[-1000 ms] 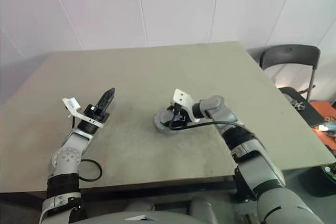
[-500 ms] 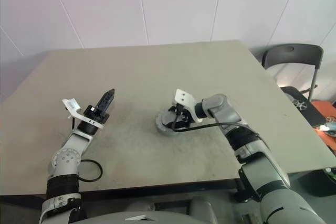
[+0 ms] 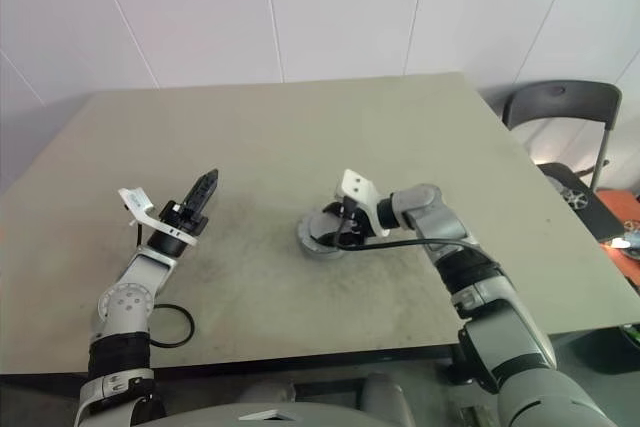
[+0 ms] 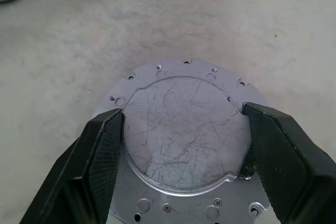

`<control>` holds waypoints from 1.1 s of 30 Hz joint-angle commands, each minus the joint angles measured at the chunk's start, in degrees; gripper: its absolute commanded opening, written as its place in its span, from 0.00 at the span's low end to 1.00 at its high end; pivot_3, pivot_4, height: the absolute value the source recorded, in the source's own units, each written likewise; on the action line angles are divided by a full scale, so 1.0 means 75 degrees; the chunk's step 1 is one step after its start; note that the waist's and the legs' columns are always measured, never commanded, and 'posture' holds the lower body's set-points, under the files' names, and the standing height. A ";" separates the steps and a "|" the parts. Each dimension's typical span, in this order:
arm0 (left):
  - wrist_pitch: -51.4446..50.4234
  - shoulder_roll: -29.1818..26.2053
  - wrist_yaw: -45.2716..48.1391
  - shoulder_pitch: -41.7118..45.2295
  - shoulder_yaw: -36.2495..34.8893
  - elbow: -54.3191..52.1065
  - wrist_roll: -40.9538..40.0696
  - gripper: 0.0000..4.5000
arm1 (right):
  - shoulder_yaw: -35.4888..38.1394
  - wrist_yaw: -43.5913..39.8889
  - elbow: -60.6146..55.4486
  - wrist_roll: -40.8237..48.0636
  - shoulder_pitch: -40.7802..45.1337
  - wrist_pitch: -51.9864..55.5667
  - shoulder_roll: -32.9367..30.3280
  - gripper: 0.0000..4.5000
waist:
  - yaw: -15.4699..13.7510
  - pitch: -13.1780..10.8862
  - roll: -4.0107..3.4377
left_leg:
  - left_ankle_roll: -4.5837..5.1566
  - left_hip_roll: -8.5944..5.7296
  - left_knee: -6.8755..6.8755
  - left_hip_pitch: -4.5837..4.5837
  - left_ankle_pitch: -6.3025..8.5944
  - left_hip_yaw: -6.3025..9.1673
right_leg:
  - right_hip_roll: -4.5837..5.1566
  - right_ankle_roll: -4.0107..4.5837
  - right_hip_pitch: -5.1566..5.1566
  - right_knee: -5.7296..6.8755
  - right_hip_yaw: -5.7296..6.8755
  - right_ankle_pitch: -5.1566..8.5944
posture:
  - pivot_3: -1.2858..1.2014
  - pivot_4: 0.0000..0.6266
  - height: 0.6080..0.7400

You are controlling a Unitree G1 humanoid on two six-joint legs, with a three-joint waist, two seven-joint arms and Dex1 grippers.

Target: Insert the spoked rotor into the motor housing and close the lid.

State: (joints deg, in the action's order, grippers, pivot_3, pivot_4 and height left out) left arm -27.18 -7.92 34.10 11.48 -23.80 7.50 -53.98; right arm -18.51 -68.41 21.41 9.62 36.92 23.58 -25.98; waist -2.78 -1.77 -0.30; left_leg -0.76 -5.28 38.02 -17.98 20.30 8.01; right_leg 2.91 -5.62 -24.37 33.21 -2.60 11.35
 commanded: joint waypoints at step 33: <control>0.0087 -0.0058 0.0010 0.0178 0.0026 -0.0161 -0.0005 0.58 | 0.0237 -0.0305 -0.0937 -0.0140 0.0038 0.0127 -0.0588 0.72 | 0.0075 -0.0002 0.0010 | -0.0036 0.0016 0.0030 -0.0174 -0.0020 -0.0034 | -0.0016 0.0058 -0.0189 0.0037 -0.0012 -0.0043 | 0.52 0.00 1.00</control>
State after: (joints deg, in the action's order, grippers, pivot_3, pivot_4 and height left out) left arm -27.12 -7.85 33.75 11.63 -23.45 7.52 -53.97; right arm -17.80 -70.37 14.78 8.20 35.42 25.06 -29.83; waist -2.22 -1.79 -0.23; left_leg -1.03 -5.16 38.24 -19.28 20.15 7.76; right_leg 2.79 -5.19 -25.79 33.50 -2.69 11.03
